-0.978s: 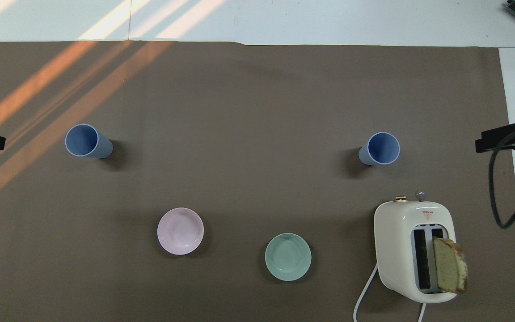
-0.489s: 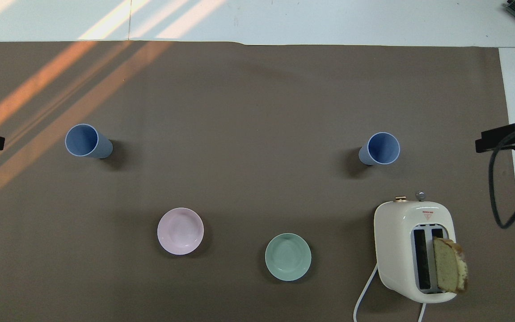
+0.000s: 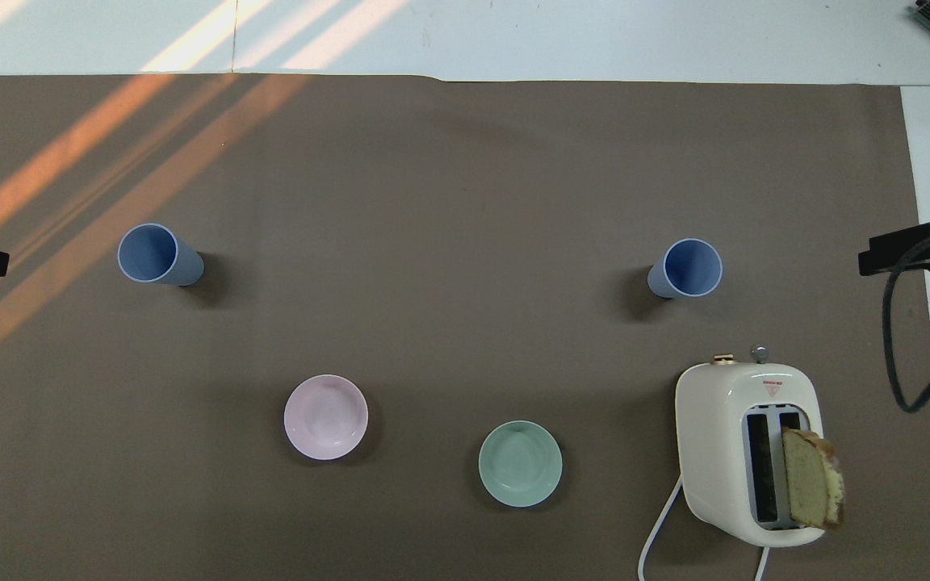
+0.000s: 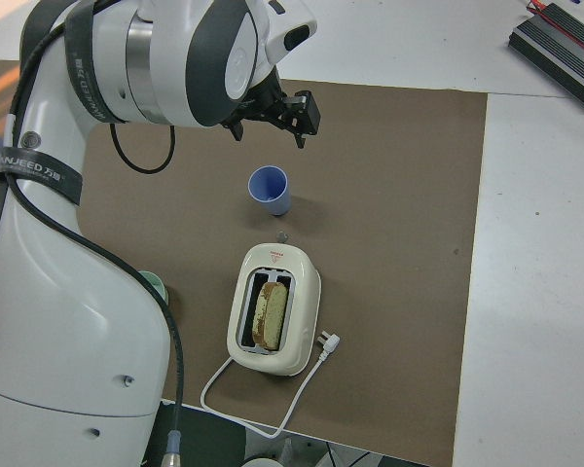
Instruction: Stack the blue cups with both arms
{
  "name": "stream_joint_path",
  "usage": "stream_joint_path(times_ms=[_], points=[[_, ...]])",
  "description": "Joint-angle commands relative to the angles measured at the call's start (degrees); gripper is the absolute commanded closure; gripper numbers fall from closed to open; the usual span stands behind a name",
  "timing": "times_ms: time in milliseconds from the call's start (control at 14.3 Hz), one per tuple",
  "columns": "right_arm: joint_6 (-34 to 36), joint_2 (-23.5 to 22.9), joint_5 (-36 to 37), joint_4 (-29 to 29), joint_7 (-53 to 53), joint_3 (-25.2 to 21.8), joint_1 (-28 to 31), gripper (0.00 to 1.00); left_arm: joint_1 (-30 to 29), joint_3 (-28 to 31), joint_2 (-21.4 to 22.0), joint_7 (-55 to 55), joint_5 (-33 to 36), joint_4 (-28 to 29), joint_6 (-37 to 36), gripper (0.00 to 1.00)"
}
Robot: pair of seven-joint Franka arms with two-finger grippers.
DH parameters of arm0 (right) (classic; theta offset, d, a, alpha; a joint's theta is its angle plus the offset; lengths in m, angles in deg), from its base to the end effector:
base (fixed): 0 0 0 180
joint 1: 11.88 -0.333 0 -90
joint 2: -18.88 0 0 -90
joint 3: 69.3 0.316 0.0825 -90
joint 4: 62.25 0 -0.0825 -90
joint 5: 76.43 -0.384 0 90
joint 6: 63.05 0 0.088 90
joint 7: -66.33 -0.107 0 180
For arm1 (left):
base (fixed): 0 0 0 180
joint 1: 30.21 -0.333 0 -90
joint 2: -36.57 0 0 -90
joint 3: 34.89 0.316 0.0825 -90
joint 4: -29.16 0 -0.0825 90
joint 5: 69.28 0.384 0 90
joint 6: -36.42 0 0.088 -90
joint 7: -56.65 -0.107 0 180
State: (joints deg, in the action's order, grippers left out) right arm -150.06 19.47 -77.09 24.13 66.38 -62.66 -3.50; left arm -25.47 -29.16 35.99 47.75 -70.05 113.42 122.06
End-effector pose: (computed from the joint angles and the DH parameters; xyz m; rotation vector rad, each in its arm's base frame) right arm 0.5462 -0.0149 0.6552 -3.1311 0.0450 -0.0335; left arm 0.5501 0.0077 0.6591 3.1228 -0.2177 0.0235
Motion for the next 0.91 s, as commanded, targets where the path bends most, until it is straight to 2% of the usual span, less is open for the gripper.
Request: stream_joint_path(times_ms=[0, 280, 629, 839], points=[[-0.35, 0.38, 1.18, 0.62, -1.1, 0.22, 0.06, 0.0, -0.96, -0.46, 1.37, -0.06, -0.54, 1.61, 2.51, 0.0], [-0.35, 0.38, 1.18, 0.62, -1.1, 0.22, 0.06, 0.0, -0.7, -0.55, 0.15, -0.41, -0.63, 0.99, 3.04, 0.0], [-0.35, 0.38, 1.1, 0.62, -1.1, 0.22, 0.06, 0.0, -0.96, -0.55, -4.6, -1.11, -1.68, 1.78, 12.08, 0.0], [-0.35, 0.38, 1.18, 0.62, -1.1, 0.22, 0.06, 0.0, -2.54, -0.55, -4.61, -4.53, -1.77, 8.08, 17.87, 0.0]])
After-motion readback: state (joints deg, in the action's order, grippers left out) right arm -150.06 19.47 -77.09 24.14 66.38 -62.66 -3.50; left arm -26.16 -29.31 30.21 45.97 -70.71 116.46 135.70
